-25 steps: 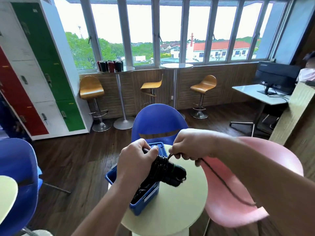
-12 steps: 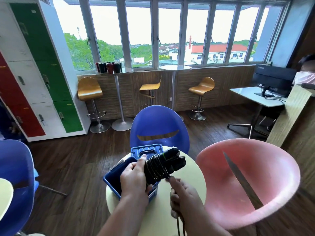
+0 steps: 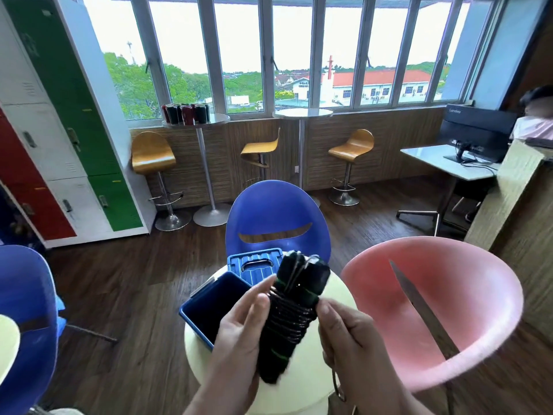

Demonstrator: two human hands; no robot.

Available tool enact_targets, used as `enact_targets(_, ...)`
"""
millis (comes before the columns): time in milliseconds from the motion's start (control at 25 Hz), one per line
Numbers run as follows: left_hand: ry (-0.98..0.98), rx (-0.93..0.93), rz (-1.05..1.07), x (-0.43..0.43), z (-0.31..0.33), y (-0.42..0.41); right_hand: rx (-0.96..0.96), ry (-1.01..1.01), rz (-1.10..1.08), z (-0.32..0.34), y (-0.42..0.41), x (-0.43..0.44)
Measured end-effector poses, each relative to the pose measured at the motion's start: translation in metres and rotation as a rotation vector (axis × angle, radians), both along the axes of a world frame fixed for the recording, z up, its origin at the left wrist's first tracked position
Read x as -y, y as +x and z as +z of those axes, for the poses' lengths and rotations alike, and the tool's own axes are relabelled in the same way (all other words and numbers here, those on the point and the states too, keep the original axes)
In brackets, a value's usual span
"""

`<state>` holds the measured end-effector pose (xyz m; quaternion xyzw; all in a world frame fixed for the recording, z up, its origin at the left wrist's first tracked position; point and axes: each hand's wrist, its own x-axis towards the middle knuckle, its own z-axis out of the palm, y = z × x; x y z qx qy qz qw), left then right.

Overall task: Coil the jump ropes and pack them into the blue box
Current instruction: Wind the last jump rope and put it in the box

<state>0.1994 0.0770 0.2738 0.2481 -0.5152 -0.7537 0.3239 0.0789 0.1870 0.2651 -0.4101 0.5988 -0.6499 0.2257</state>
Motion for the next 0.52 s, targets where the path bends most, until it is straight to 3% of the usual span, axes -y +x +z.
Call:
enact_targets(160, -0.117, 0.058, -0.307, 0.002, 0.002, 0.011, -0.077, 0.022, 0.021, 0.011, -0.008, -0.01)
enact_targets(240, -0.062, 0.088, -0.277, -0.006, 0.004, 0.007, -0.11, 0.017, 0.045, 0.016, -0.006, -0.014)
enact_targets(400, -0.019, -0.02, -0.112, -0.013, 0.007, 0.001, -0.134, 0.035, 0.129, 0.013, -0.004, -0.013)
enact_targets(520, -0.005, -0.038, -0.089, -0.006, 0.004, 0.003, -0.066, 0.037, 0.172, 0.007, -0.022, -0.017)
